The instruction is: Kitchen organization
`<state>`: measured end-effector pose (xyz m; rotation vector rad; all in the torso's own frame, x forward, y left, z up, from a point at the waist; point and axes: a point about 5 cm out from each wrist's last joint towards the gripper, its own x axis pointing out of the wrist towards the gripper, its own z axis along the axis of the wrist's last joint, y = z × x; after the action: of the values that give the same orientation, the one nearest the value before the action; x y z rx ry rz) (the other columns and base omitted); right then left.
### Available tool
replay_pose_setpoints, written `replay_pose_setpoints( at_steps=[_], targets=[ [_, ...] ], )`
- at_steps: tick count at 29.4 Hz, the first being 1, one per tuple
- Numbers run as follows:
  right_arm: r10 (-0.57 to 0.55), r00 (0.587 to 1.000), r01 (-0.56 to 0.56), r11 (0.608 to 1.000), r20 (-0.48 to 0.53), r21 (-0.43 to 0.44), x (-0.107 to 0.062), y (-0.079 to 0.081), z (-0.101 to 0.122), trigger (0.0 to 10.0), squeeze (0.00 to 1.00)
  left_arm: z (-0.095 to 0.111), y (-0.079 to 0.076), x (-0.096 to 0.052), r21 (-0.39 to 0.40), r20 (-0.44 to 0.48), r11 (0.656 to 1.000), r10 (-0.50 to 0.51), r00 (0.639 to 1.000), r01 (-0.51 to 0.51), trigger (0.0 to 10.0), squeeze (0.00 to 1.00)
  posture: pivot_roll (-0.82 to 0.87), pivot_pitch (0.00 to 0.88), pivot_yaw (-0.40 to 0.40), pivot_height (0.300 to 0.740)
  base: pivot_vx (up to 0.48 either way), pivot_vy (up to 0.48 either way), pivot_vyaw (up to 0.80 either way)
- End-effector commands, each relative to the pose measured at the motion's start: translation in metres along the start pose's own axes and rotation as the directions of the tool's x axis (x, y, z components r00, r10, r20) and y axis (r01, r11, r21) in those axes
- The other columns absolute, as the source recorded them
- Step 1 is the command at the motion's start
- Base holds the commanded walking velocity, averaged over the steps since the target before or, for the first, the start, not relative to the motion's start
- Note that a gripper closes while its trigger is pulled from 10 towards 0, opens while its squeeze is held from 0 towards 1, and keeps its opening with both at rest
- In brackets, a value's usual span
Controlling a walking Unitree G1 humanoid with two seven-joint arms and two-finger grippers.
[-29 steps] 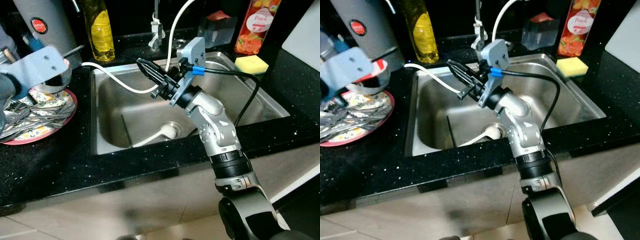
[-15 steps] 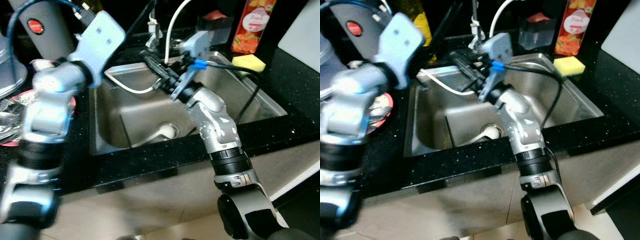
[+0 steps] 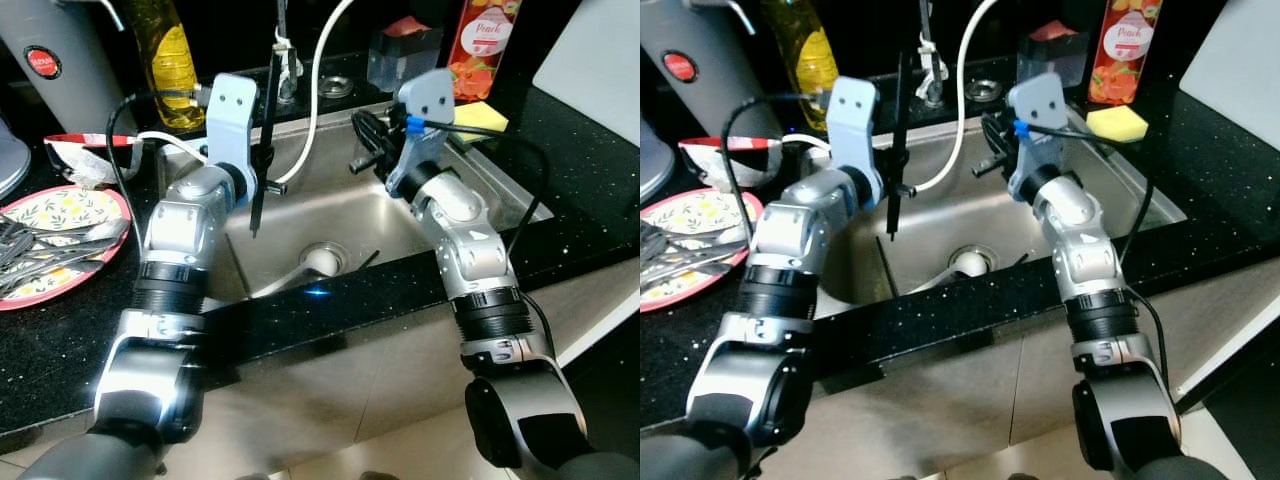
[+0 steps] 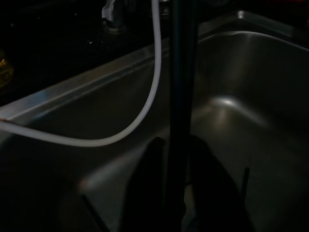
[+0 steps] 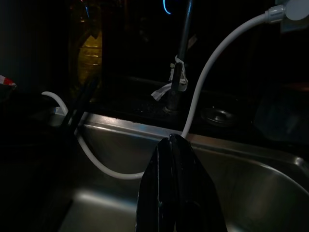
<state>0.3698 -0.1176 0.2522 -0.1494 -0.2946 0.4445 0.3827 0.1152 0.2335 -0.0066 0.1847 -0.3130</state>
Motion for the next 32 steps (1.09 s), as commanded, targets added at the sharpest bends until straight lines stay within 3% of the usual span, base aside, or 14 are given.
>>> replay_pose_setpoints(
  at_steps=[1,2,3,4,6,10,13,14,19,20,22,24,28,32],
  targets=[
    [0.012,1.0,-0.012,1.0,-0.016,-0.004,0.001,0.005,-0.003,10.0,0.0,0.001,0.0,0.0,-0.036,0.003,0.999,0.007,1.0,-0.007,10.0,1.0,-0.01,0.0,0.107,0.74,0.0,0.0,0.0],
    [0.012,1.0,-0.012,1.0,-0.016,-0.004,0.001,0.005,-0.003,10.0,0.0,0.001,0.0,0.0,-0.036,0.003,0.999,0.007,1.0,-0.007,10.0,1.0,-0.01,0.0,0.107,0.74,0.0,0.0,0.0],
    [0.006,1.0,-0.006,1.0,-0.006,-0.005,0.003,0.005,-0.001,10.0,0.0,0.015,0.003,-0.006,-0.058,0.101,0.998,0.001,0.995,0.005,10.0,0.0,0.0,0.0,0.099,0.74,0.0,0.0,0.0],
    [0.006,1.0,-0.006,1.0,-0.006,-0.005,0.003,0.005,-0.001,10.0,0.0,0.015,0.003,-0.006,-0.058,0.101,0.998,0.001,0.995,0.005,10.0,0.0,0.0,0.0,0.099,0.74,0.0,0.0,0.0],
    [0.0,1.0,0.0,1.0,0.007,-0.003,0.005,0.004,0.002,10.0,0.0,0.027,0.007,-0.013,-0.037,0.199,0.999,0.023,0.98,-0.015,10.0,0.0,0.01,0.0,0.09,0.74,0.0,0.0,0.0],
    [-0.001,1.0,0.001,1.0,0.022,0.004,0.007,0.005,0.004,10.0,0.0,0.034,0.009,-0.02,-0.03,0.264,0.999,0.039,0.964,-0.032,10.0,0.0,0.02,0.0,0.08,0.74,0.0,0.0,0.0],
    [0.001,0.998,-0.002,1.0,0.058,0.024,0.012,0.008,0.01,10.0,0.0,0.042,0.01,-0.033,-0.042,0.346,0.998,0.058,0.937,-0.046,10.0,0.0,0.04,0.0,0.067,0.74,0.0,0.0,0.0],
    [0.005,0.995,-0.011,0.998,0.102,0.055,0.015,0.011,0.017,10.0,0.0,0.044,0.009,-0.042,0.003,0.384,0.997,0.07,0.921,-0.077,10.0,0.0,0.06,0.0,0.06,0.74,0.0,0.0,0.0],
    [0.017,0.988,-0.033,0.994,0.154,0.101,0.018,0.017,0.024,10.0,0.0,0.032,0.005,-0.046,0.112,0.347,0.987,0.069,0.935,-0.114,10.0,0.0,0.09,0.0,0.056,0.74,0.0,0.0,0.0],
    [0.022,0.985,-0.043,0.992,0.172,0.118,0.018,0.019,0.026,10.0,0.0,0.029,0.003,-0.047,0.104,0.338,0.989,0.064,0.939,-0.105,10.0,0.0,0.1,0.0,0.053,0.74,0.0,0.0,0.0],
    [0.03,0.979,-0.063,0.985,0.201,0.161,0.019,0.025,0.029,10.0,0.0,0.024,0.005,-0.053,-0.067,0.356,0.996,0.085,0.931,-0.065,10.0,0.0,0.12,0.0,0.051,0.74,0.0,0.0,0.0],
    [0.032,0.978,-0.068,0.982,0.205,0.174,0.019,0.028,0.028,10.0,0.0,0.019,0.007,-0.056,-0.114,0.354,0.99,0.118,0.928,-0.082,10.0,0.0,0.13,0.0,0.053,0.74,0.0,0.0,0.0],
    [0.023,0.978,-0.064,0.979,0.206,0.193,0.02,0.031,0.025,10.0,0.0,0.008,0.009,-0.062,-0.07,0.348,0.984,0.181,0.92,-0.167,10.0,0.0,0.13,0.0,0.051,0.74,0.0,0.0,0.0],
    [0.02,0.979,-0.061,0.979,0.205,0.197,0.018,0.029,0.023,10.0,0.0,0.01,0.008,-0.064,-0.07,0.36,0.984,0.18,0.915,-0.166,10.0,0.0,0.13,0.0,0.046,0.74,0.0,0.0,0.0]
  ],
)
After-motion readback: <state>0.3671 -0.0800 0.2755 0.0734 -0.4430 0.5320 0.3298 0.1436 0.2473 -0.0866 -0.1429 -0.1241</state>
